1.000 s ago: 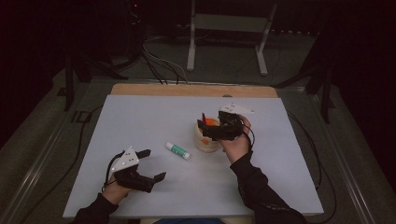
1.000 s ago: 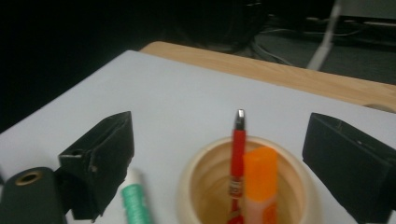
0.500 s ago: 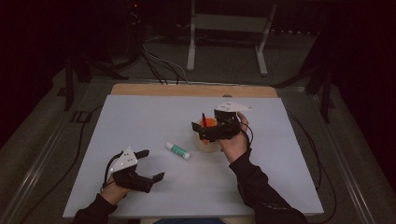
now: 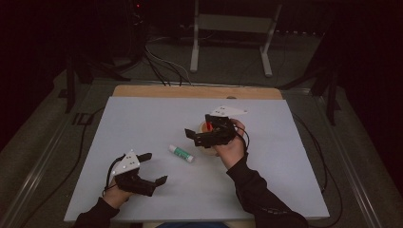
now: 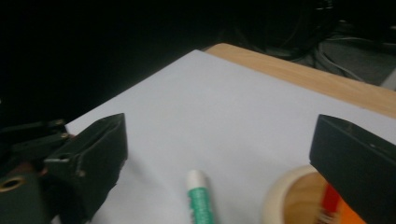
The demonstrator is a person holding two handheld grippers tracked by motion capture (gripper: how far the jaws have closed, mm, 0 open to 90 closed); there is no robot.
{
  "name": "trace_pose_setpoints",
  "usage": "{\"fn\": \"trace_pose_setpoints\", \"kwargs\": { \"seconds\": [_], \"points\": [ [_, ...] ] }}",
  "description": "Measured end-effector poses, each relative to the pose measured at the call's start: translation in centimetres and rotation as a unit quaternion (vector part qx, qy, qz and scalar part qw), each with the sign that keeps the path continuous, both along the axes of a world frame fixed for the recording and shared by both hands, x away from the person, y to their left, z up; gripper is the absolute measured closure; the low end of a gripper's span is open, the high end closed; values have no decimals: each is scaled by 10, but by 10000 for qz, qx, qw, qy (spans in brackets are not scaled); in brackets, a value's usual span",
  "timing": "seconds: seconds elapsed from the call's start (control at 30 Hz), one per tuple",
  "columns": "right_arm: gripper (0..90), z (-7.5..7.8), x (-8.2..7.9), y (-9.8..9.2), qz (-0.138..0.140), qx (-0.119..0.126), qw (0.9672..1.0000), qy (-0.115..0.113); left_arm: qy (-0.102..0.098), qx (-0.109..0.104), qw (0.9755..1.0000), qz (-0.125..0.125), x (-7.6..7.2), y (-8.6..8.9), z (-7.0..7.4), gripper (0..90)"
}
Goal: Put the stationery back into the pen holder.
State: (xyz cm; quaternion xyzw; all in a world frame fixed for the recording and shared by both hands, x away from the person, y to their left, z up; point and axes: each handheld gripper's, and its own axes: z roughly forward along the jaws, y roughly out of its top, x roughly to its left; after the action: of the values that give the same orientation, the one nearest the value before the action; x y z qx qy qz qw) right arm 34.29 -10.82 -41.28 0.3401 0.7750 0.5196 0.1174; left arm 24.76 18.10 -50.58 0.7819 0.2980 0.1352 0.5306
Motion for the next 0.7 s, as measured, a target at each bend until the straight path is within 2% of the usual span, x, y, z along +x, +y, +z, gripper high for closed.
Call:
{"fn": "trace_pose_setpoints", "kwargs": {
  "seconds": [0.23,0.47,0.7],
  "points": [
    [59,-13,-4,11,283,61,9994,162,-2,-16,10000,7,0,1,0,2],
    [64,-27,-6,17,548,-18,9980,305,2,-8,10000,1,0,1,0,2],
    [124,-42,-7,22,837,-43,9956,426,1,-15,10000,4,0,1,0,2]
  ]
}}
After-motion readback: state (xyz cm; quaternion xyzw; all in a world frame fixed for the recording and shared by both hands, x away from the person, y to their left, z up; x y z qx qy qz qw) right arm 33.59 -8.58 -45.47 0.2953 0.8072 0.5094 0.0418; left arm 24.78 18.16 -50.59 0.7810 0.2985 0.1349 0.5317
